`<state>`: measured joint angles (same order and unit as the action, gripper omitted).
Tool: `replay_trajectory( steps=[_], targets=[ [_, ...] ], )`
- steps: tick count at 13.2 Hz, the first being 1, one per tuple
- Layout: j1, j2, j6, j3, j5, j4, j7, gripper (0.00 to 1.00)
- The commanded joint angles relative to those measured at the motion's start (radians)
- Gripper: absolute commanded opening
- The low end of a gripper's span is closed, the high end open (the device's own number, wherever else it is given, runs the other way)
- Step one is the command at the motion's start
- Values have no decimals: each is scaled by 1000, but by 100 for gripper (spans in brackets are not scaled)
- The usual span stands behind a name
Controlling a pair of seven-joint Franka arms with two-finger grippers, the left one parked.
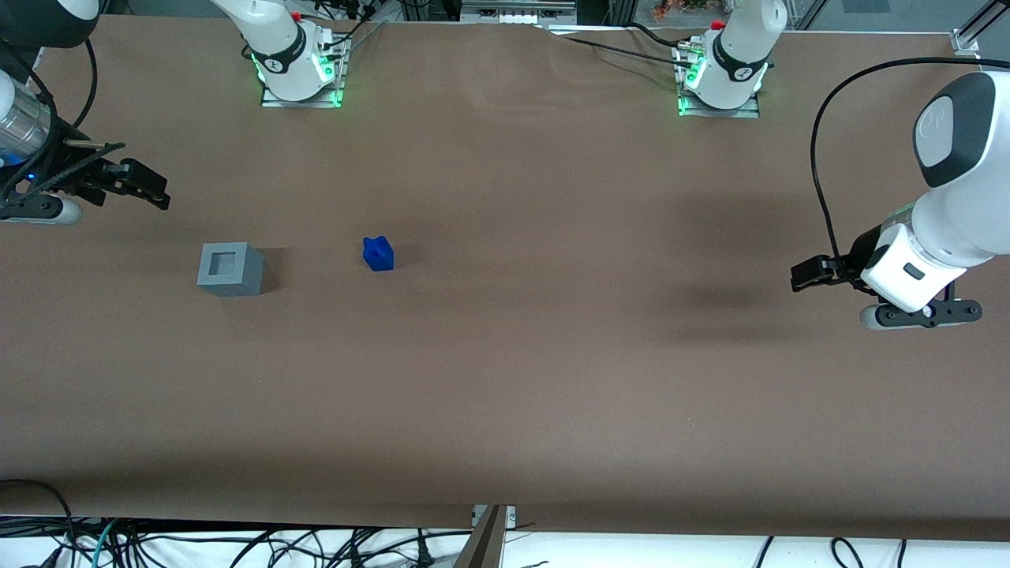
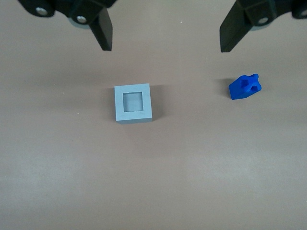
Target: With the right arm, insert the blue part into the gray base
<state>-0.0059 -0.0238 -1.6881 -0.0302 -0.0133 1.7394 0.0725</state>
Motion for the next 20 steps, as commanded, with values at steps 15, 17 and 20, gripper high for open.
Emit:
replay_trajectory(
  steps=[15,17,20],
  targets=[
    [4,-4,-15,-4,9,9,4,99],
    [4,-7,-3,-4,9,11,1,99],
    [4,-11,-2,-4,9,11,-2,99]
  ],
)
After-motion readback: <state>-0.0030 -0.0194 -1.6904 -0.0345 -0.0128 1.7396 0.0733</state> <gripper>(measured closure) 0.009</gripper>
